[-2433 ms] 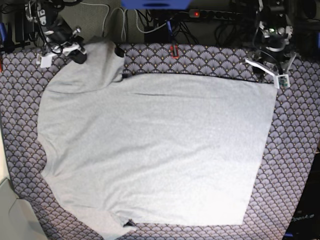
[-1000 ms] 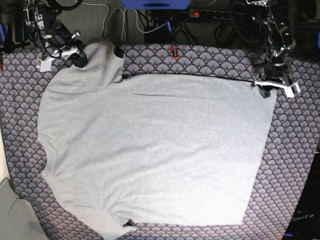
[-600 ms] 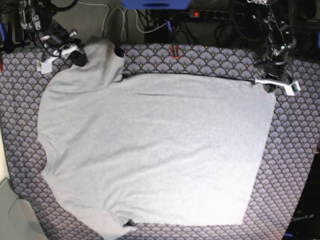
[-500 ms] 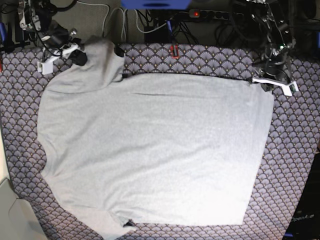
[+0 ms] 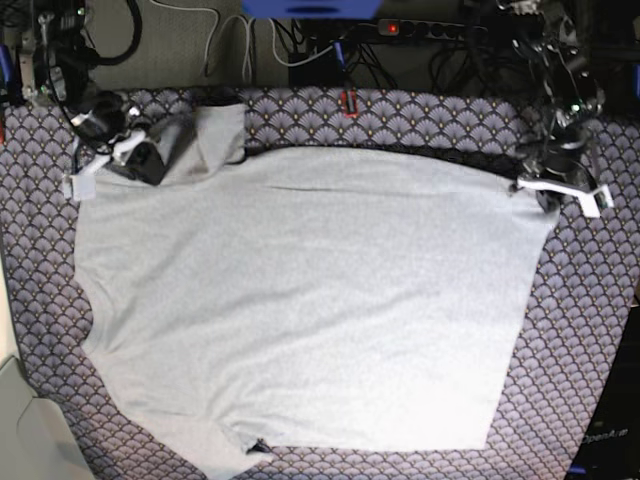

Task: Fold the T-shirt properly
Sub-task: 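Pull the grasped shoulder edge across the shirt toward the hem with both grippers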

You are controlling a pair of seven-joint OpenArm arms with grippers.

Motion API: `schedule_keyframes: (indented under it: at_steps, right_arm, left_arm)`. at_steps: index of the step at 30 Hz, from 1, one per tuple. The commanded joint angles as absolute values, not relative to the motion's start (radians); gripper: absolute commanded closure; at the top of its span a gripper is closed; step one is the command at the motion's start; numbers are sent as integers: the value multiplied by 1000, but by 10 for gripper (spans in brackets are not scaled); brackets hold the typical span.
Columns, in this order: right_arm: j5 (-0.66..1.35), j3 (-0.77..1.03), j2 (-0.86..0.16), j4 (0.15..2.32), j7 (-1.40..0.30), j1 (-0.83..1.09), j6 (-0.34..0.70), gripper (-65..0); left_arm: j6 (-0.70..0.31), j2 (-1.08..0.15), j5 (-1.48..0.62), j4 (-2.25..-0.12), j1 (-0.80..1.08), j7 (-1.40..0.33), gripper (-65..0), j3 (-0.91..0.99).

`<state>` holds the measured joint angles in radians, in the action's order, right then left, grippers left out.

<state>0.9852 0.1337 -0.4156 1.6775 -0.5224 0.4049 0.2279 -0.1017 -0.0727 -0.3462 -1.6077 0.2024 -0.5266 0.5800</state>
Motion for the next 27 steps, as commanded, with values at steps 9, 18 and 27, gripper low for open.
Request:
schedule_keyframes:
  at_steps: [9,18,27]
  right_arm:
    - [997,232,-432,1616,-595,231,236,0]
    - [992,226,-438,1440,-598,27,240,0]
    - [846,127,-456,1296,-598,-180,243,0]
  left_arm:
    - [-108,-136,-352,-1449,-45,-628,-6,582]
    - [-105,-182,-341,-1300,-183,-631,-6,464]
    - [-105,-173,-174,-1268,-266,-581,-6,360]
